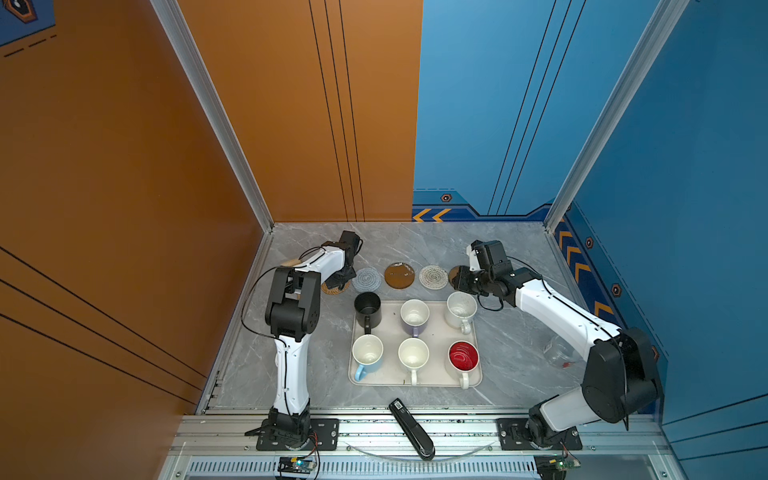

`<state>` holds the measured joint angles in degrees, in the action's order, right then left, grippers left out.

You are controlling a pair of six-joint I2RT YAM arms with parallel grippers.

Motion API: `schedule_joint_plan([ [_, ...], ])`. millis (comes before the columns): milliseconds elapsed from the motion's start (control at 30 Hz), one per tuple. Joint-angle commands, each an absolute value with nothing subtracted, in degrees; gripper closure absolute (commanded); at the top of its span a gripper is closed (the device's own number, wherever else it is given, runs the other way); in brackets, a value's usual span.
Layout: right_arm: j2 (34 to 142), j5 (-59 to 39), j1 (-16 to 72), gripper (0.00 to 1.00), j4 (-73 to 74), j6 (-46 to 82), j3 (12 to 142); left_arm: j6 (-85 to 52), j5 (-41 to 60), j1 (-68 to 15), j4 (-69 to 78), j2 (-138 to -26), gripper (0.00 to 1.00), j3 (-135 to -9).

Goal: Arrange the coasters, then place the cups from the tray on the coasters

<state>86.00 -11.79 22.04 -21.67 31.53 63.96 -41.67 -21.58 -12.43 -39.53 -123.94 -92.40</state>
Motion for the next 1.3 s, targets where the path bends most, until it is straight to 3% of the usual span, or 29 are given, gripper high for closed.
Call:
schedule_joint_plan([
  [0,84.4,-12.5,22.4,0.92,-20.3,32.1,62.6,-42.3,-20.3,-14.0,-43.1,-124.6,1.00,-91.0],
  [1100,83.4,-11.6,22.2,0.92,-19.8,32.9,61.0,-41.3,-18.7,-13.0,-43.1,-130.3,1.00,-103.0],
  [1267,83.0,-11.6,22.3,0.92,-20.1,32.9,61.1,-40.0,-18.8,-12.9,-43.1,-129.2,0.94,-104.2],
])
